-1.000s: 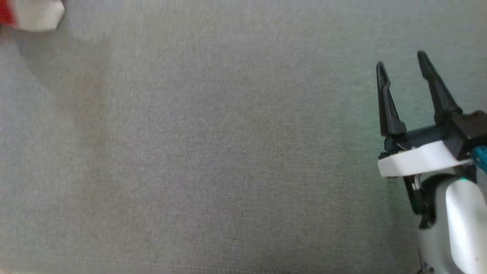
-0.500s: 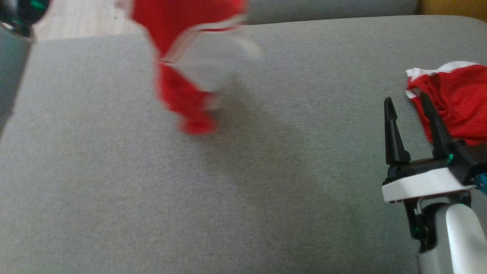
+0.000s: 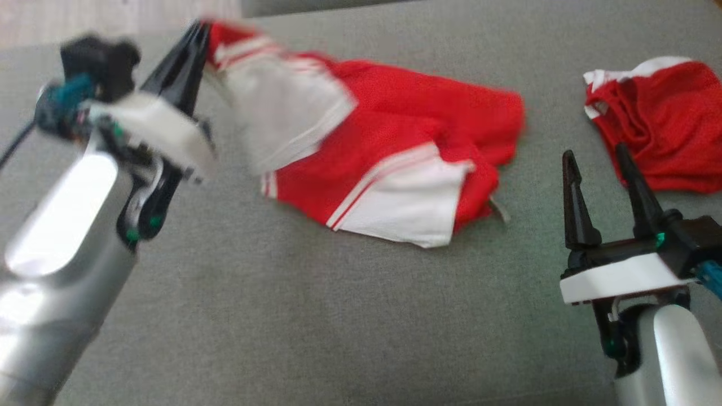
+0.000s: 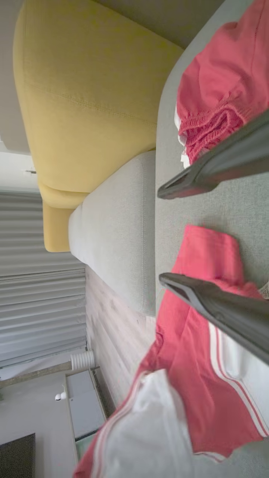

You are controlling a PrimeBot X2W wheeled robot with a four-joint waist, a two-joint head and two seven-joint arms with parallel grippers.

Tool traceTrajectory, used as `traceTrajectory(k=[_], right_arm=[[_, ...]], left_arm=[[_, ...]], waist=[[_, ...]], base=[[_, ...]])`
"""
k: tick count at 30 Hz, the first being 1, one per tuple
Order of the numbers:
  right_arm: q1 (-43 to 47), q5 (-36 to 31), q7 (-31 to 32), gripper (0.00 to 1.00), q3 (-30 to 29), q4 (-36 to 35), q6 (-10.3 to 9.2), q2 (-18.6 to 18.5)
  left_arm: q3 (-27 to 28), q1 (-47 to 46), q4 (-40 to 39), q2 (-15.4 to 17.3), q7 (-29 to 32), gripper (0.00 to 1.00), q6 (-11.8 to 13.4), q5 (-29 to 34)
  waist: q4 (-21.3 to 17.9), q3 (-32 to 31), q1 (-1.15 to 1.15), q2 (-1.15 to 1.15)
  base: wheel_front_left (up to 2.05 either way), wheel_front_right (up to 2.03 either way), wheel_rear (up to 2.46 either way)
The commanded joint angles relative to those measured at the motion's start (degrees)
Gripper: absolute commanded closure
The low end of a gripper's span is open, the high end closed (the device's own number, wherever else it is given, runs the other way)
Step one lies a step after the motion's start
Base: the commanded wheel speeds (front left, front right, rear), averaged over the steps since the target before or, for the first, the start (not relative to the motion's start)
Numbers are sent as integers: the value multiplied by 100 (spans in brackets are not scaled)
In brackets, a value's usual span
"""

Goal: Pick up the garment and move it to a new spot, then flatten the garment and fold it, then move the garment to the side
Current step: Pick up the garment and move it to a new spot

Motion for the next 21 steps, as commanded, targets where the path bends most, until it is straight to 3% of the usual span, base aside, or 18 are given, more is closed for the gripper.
traceTrajectory(k=[1,9,10,12,21], right_arm=[[-193,11,-42,0,168,-165,-4,-10],[-500,-20,-130,0,338,-44,-4,-10],[-531,-22,-157,0,345,4,-4,-10],[-577,-26,-206,0,354,108,-4,-9],[-549,-67,-275,0,355,420,-4,-9]], left_arm=[[309,-319,-61,297,-90,100,46,-8],[458,-115,1357,198,-694,100,150,-36],[463,-131,1482,152,-768,82,144,-35],[451,-171,1682,57,-900,0,103,-27],[437,-112,1810,-125,-1345,0,-37,-46]], waist=[[-105,170,-1,0],[-333,681,-1,0],[-335,703,-1,0],[-321,706,-1,0],[-60,199,-1,0]], base=[[0,0,0],[0,0,0],[0,0,0],[0,0,0],[0,0,0]])
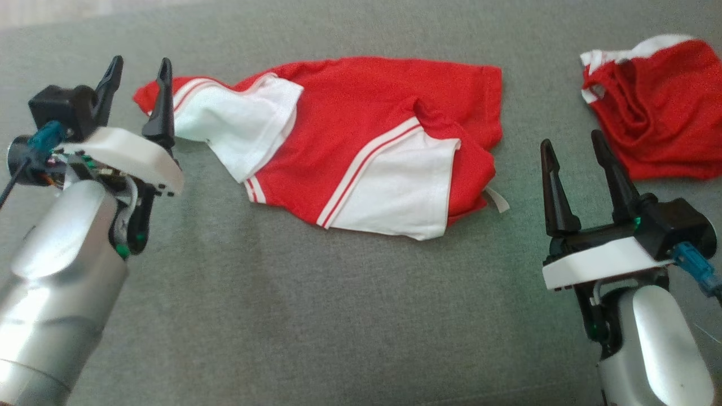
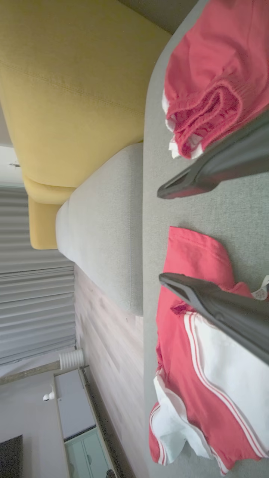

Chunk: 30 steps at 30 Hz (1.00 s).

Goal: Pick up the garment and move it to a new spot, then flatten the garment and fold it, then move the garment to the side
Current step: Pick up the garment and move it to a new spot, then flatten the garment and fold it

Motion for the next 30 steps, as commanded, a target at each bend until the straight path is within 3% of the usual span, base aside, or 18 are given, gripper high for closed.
traceTrajectory(k=[1,9,16,23,26,30], right_arm=[[-56,-40,-74,0,92,-146,-4,-11],[292,-101,-32,0,-51,-78,-4,-10],[767,-123,-47,0,-140,-58,-4,-10],[1202,1,-85,0,-143,-35,-4,-10],[1379,57,-97,0,-102,-31,-4,-10],[1534,108,-99,0,-50,-39,-4,-10]], left_arm=[[269,-116,-227,172,-141,0,2,-24],[229,969,-1096,50,-557,0,381,-55],[376,2365,-2105,-51,-761,0,1080,0],[545,3438,-2861,-125,-794,0,1524,151],[679,3853,-3144,-201,-797,0,1652,299],[797,4236,-3352,-332,-798,0,1634,485]], waist=[[145,-263,0,0],[429,-848,0,0],[602,-1224,0,0],[691,-1418,0,0],[728,-1495,0,0],[770,-1545,0,0]], base=[[0,0,0],[0,0,0],[0,0,0],[0,0,0],[0,0,0],[0,0,0]])
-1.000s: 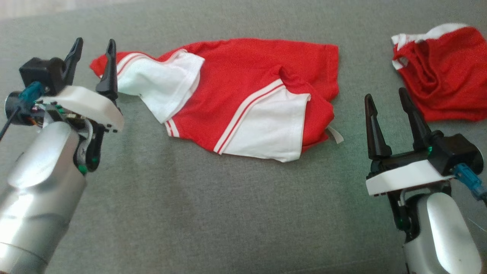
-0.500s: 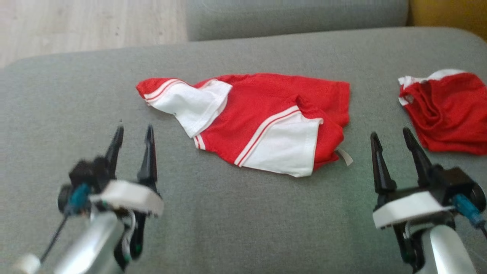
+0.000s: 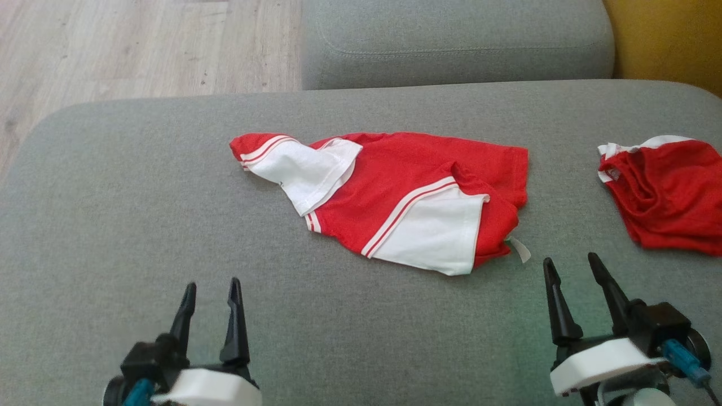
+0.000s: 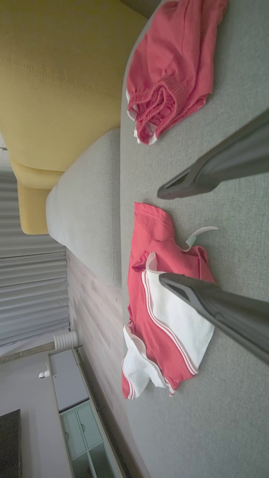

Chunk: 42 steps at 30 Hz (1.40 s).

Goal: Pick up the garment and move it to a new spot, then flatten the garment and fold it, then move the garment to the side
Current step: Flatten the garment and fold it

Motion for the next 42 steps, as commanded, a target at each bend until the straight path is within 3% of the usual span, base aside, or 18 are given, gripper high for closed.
traceTrajectory(k=[1,9,22,31,36,42], right_arm=[[-120,47,-53,0,150,-192,-4,-24],[-121,87,-63,0,256,-95,-4,-24],[-232,30,-57,0,227,-115,-4,-24],[-618,-121,35,0,677,101,-4,-24],[-1112,-126,224,0,993,584,-4,-24],[-1631,-250,419,0,828,1407,-4,-24]], left_arm=[[273,-169,-191,30,-70,0,-4,59],[385,-14,-196,-102,-70,0,-148,224],[375,-105,-159,-124,-71,0,-143,342],[369,-236,-145,-166,-71,0,-167,386],[356,-345,-129,-213,-71,0,-190,423],[350,-472,-50,-298,-71,0,-245,468]], waist=[[7,-2,1,0],[44,-6,1,0],[48,141,1,0],[178,400,1,0],[364,620,1,0],[659,845,1,0]], base=[[0,0,0],[0,0,0],[0,0,0],[0,0,0],[0,0,0],[0,0,0]])
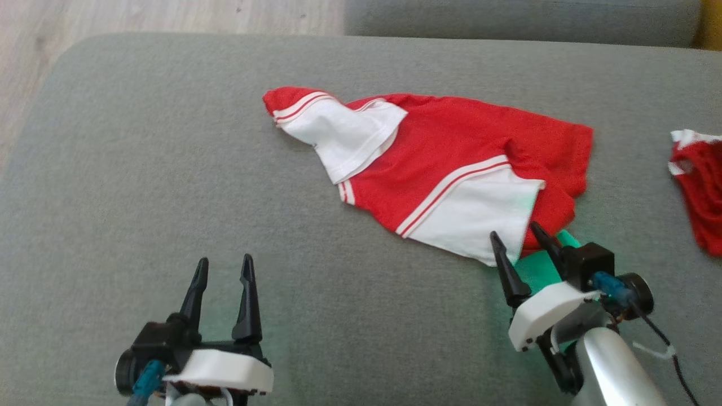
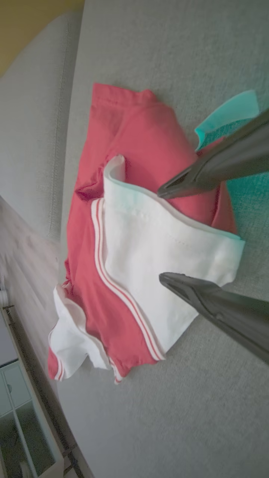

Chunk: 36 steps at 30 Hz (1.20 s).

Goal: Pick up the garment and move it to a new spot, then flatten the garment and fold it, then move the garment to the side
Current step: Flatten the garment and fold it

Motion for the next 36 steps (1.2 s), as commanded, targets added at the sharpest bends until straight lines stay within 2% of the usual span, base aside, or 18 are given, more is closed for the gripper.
traceTrajectory(k=[1,4,10,12,13,14,15,16,21,30,35,36], right_arm=[[-238,-67,16,0,84,-75,-4,-21],[-363,-50,82,0,-19,221,-4,-21],[-507,146,-54,0,301,379,-4,-21],[-548,195,-117,42,423,360,-4,-21],[-568,213,-148,67,494,335,-4,-21],[-592,236,-199,76,567,286,-4,-21],[-612,263,-223,96,653,237,-4,-21],[-630,313,-238,100,769,176,-4,-21],[-732,631,-214,100,1535,-210,-4,-21],[-1122,1470,-29,100,3421,-536,-4,-21],[-1232,1693,-4,100,3897,-465,-4,-21],[-1249,1699,-15,62,4014,-439,-4,-21]], left_arm=[[211,-266,-114,18,-71,0,-33,76],[249,-283,-79,-26,-71,0,-68,104],[302,-289,-6,-116,-71,0,-138,165],[315,-287,19,-139,-71,0,-157,183],[322,-285,29,-149,-71,0,-164,191],[331,-281,35,-156,-71,0,-170,199],[338,-276,40,-163,-71,0,-175,207],[345,-271,45,-168,-71,0,-180,215],[366,-241,82,-199,-71,0,-202,236],[552,-210,85,-223,-71,0,-221,275],[712,-160,33,-186,-71,0,-196,308],[753,-139,21,-172,-71,0,-190,315]], waist=[[117,98,-1,0],[210,151,-1,0],[307,159,-1,0],[326,143,-1,0],[334,133,-1,0],[339,122,-1,0],[345,109,-1,0],[350,95,-1,0],[400,8,-1,0],[694,-142,-1,0],[813,-190,-1,0],[827,-201,-1,0]], base=[[0,0,0],[0,0,0],[0,0,0],[0,0,0],[0,0,0],[0,0,0],[0,0,0],[0,0,0],[0,0,0],[0,0,0],[0,0,0],[0,0,0]])
